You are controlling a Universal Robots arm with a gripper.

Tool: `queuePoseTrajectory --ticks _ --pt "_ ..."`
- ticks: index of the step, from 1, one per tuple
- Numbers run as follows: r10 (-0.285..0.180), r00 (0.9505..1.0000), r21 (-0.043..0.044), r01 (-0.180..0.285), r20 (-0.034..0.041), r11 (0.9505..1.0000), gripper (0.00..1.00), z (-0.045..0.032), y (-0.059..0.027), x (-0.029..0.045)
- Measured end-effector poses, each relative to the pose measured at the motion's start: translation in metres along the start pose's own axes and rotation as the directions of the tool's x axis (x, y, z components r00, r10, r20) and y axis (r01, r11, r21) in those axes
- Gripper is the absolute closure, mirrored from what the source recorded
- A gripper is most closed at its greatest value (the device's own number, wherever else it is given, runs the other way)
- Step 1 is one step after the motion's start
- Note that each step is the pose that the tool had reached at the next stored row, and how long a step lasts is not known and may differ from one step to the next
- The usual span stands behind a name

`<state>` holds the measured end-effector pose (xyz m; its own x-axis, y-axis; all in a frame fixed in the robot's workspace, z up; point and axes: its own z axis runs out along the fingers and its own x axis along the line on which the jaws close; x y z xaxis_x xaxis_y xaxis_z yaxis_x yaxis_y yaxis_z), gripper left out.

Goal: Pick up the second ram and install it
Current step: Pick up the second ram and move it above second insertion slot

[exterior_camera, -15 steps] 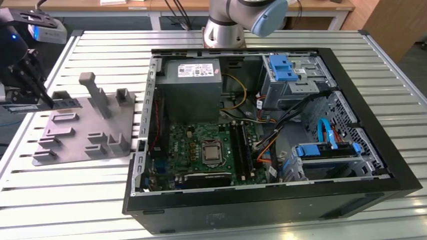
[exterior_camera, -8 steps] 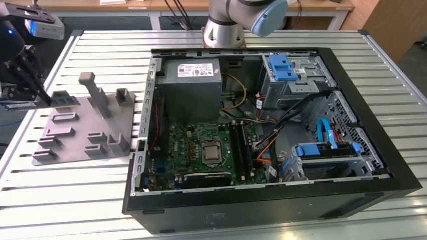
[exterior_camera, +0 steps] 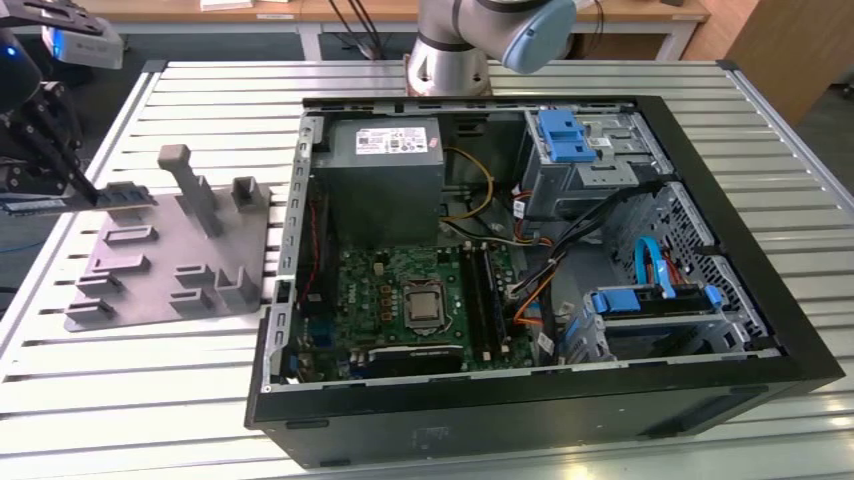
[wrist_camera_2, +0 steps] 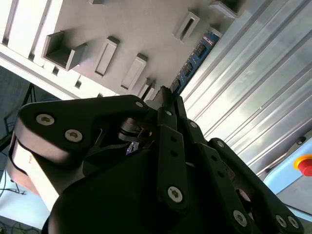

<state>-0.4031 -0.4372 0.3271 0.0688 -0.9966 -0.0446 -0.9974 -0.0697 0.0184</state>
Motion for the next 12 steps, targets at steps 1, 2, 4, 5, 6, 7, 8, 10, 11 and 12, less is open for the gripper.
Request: queuePoseTrajectory --ticks 1,2,4,5,6,7,8,10,11,12 --pt "0.0 1.0 -0.0001 0.0 0.0 1.0 0.86 -0.0012 0.0 -0.0001" --pt "0.0 1.0 -0.0001 0.0 0.0001 1.0 0.86 -0.0021 0.0 -0.0001" --pt "0.0 1.0 0.0 0.0 0.0002 1.0 0.86 -0.0039 0.0001 -0.0002" --pt "0.0 1.0 0.0 0.0 0.0002 1.0 0.86 -0.0048 0.0001 -0.0002" --pt "0.0 1.0 -0.0001 0.0 0.0001 1.0 0.86 -0.0059 0.0001 -0.0003" --pt "0.0 1.0 0.0 0.0 0.0002 1.0 0.86 -0.007 0.0001 -0.0003" --pt "0.0 1.0 -0.0001 0.0 0.0001 1.0 0.86 -0.0083 0.0001 -0.0004" --pt "0.0 1.0 0.0 0.0 0.0002 1.0 0.86 -0.0112 0.0002 -0.0005" --pt "0.0 1.0 0.0 0.0 0.0003 1.0 0.86 -0.0125 0.0002 -0.0006" --pt "0.0 1.0 0.0 0.0 0.0003 1.0 0.86 -0.0138 0.0002 -0.0006"
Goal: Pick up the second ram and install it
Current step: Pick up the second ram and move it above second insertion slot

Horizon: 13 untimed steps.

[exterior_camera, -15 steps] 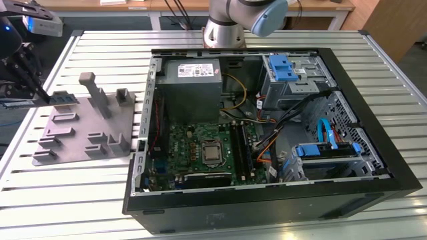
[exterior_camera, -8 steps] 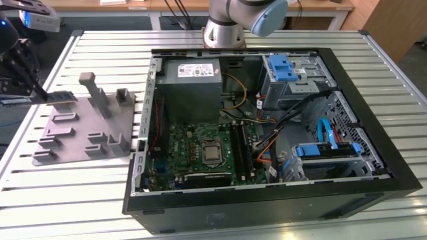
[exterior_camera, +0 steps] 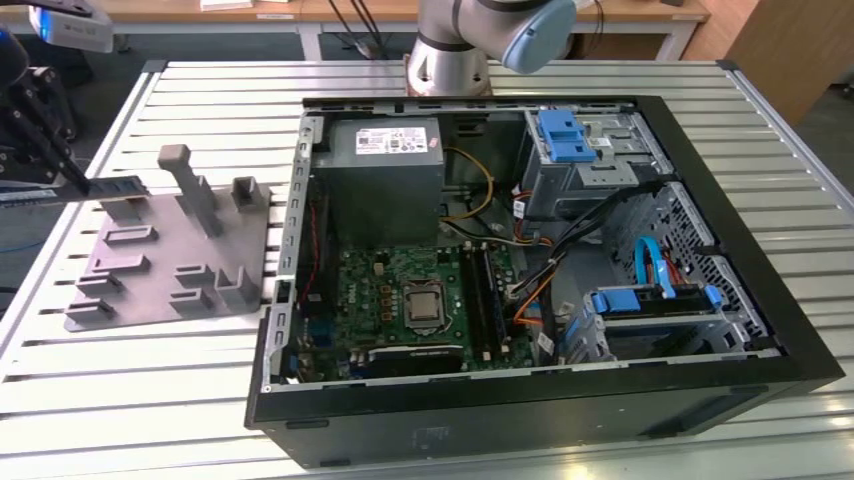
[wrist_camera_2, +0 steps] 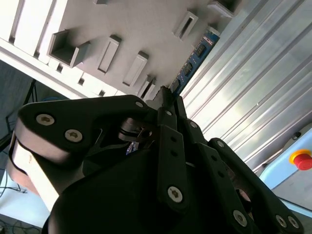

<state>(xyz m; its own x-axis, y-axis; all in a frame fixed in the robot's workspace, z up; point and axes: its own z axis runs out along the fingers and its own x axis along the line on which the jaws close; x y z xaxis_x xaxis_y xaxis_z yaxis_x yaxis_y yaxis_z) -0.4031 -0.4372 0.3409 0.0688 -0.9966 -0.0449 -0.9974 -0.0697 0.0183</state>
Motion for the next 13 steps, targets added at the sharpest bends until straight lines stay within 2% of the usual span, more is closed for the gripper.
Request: queuePoseTrajectory --ticks 13 --pt "0.0 1.0 0.0 0.0 0.0008 1.0 0.86 -0.0139 0.0003 -0.0006"
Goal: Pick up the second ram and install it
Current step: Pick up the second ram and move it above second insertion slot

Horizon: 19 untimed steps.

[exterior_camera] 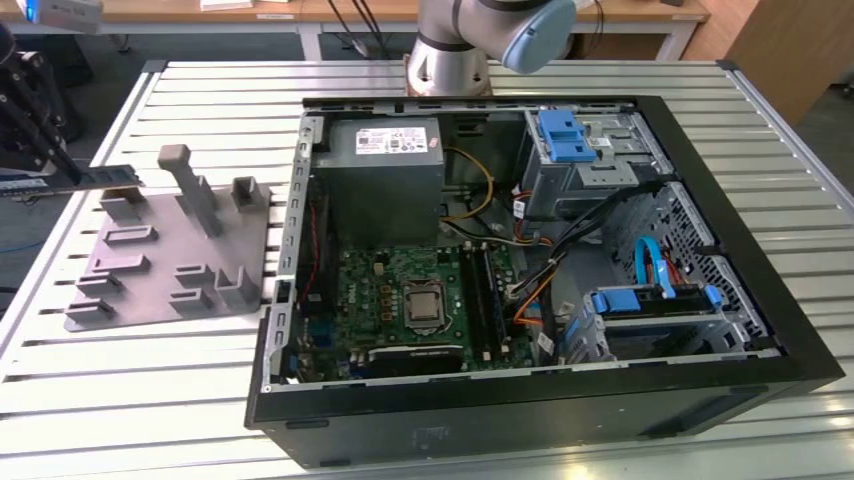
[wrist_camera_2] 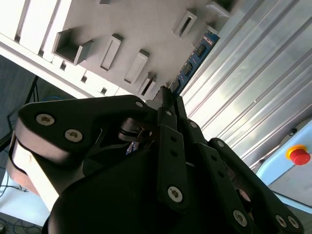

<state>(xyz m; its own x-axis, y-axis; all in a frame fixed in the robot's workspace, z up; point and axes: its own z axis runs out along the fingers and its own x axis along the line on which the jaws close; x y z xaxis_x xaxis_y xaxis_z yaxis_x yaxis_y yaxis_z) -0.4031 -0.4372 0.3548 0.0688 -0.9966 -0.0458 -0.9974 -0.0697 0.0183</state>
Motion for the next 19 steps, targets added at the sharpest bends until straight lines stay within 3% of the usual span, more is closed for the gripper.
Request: queuePoseTrajectory --ticks 19 --pt "0.0 1.0 0.0003 0.0 0.0048 1.0 0.86 -0.0288 0.0005 -0.0013"
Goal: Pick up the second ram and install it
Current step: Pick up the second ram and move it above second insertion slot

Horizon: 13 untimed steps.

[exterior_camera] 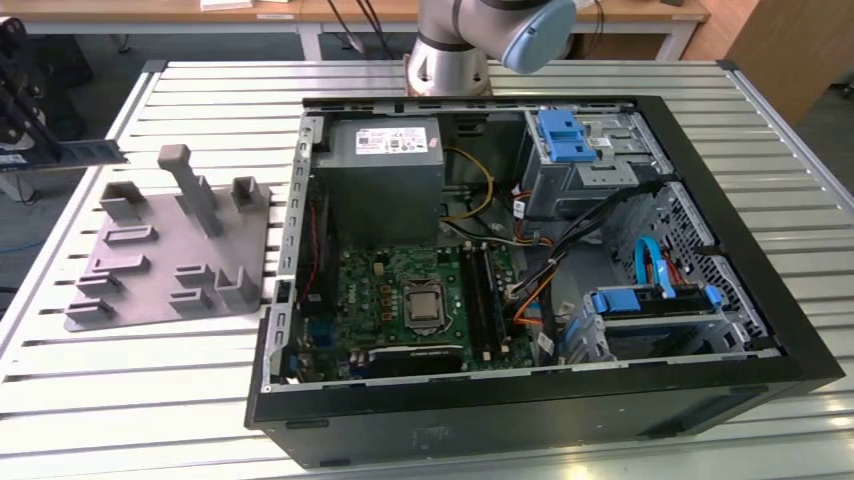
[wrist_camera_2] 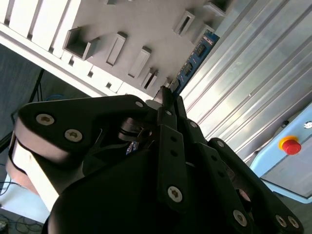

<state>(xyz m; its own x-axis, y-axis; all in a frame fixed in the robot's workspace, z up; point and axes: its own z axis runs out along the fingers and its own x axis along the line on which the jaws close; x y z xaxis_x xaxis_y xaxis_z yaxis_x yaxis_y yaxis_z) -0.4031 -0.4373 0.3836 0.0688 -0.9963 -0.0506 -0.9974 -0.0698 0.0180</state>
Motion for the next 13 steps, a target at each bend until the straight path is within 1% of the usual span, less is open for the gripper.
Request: queuePoseTrajectory --ticks 13 --pt "0.0 1.0 0.0002 0.0 0.0024 1.0 0.86 -0.025 0.0004 -0.0013"
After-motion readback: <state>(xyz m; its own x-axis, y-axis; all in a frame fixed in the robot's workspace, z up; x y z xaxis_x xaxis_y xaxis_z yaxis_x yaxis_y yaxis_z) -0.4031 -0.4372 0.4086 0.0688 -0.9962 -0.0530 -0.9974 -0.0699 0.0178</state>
